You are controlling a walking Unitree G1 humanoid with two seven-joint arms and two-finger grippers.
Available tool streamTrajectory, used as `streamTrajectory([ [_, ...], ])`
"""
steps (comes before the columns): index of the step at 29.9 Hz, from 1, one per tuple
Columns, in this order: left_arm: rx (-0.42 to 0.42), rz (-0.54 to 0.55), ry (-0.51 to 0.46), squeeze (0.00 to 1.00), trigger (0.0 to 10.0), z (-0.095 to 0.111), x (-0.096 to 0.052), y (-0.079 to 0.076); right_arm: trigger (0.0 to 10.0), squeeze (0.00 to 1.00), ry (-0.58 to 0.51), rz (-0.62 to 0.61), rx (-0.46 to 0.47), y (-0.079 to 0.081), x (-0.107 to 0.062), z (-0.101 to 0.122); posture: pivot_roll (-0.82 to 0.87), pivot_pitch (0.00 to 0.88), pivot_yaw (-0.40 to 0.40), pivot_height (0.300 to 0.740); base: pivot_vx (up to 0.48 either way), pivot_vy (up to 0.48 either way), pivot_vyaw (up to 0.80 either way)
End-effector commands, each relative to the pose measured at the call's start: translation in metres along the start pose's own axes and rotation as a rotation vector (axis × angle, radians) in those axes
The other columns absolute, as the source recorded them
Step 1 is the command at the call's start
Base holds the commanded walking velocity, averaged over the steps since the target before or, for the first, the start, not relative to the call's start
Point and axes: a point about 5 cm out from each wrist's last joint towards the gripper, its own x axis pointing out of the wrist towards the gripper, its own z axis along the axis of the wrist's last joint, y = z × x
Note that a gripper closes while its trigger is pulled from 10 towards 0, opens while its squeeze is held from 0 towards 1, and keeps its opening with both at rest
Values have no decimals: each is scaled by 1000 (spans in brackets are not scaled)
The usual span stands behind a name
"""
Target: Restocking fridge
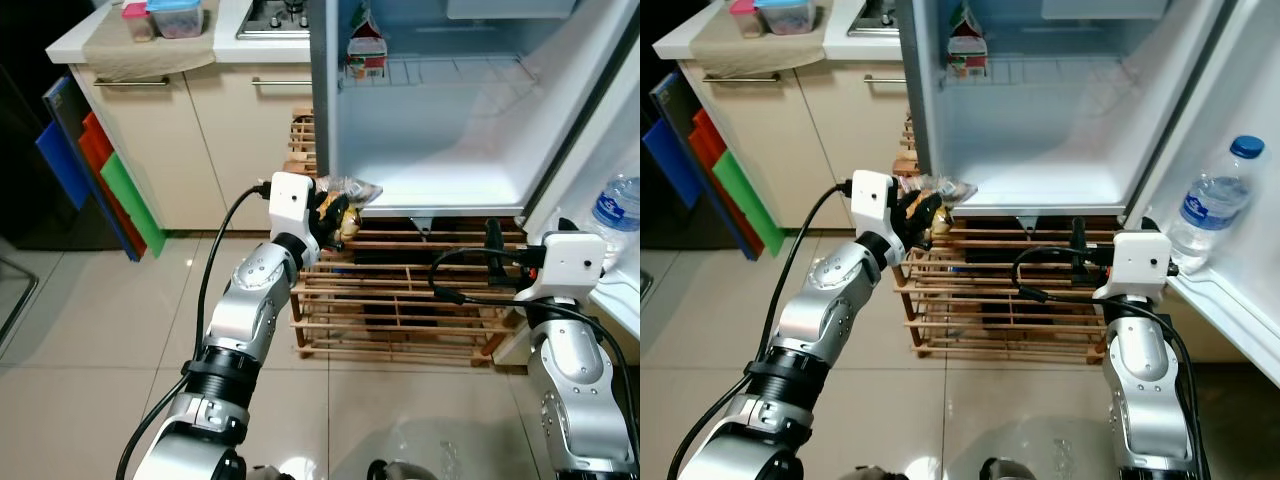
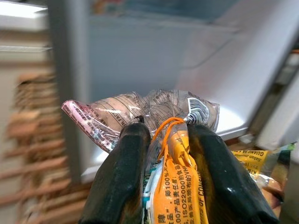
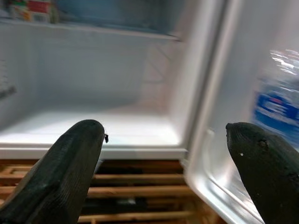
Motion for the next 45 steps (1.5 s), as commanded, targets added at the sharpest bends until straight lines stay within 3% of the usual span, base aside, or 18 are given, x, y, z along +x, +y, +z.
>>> streamTrajectory([
  [1, 16, -8, -27, 0, 10000, 7, 3, -3, 10000, 0, 1, 24, 7, 4, -1, 1, -251, 64, 45, 740, 0, 0, -788],
  [12, 24, 45, -33, 0, 10000, 9, 8, 4, 10000, 0, 13, 71, 33, 14, -5, -1, -252, 70, 51, 740, 113, 134, -689],
  [20, 67, 7, -37, 0, 10000, 10, 12, -2, 10000, 0, 10, 90, 33, 18, -6, -1, -253, 73, 51, 740, 425, 105, 0],
  [25, 30, 8, -12, 0, 10000, 7, 15, -2, 10000, 0, 30, 89, 32, 18, -8, -5, -254, 74, 52, 740, 454, 0, -659],
  [28, 61, 4, -12, 0, 10000, 5, 15, -5, 10000, 0, 24, 85, 38, 18, -8, -4, -256, 76, 53, 740, 398, 0, -704],
  [40, 46, -57, -17, 0, 10000, 1, 14, -19, 10000, 0, 24, 97, 37, 20, -9, -6, -254, 77, 54, 740, 0, -109, 0],
  [45, 42, -10, -16, 0, 10000, 1, 14, -14, 10000, 0, 21, 113, 41, 22, -9, -5, -254, 76, 55, 740, 0, -200, 0],
])
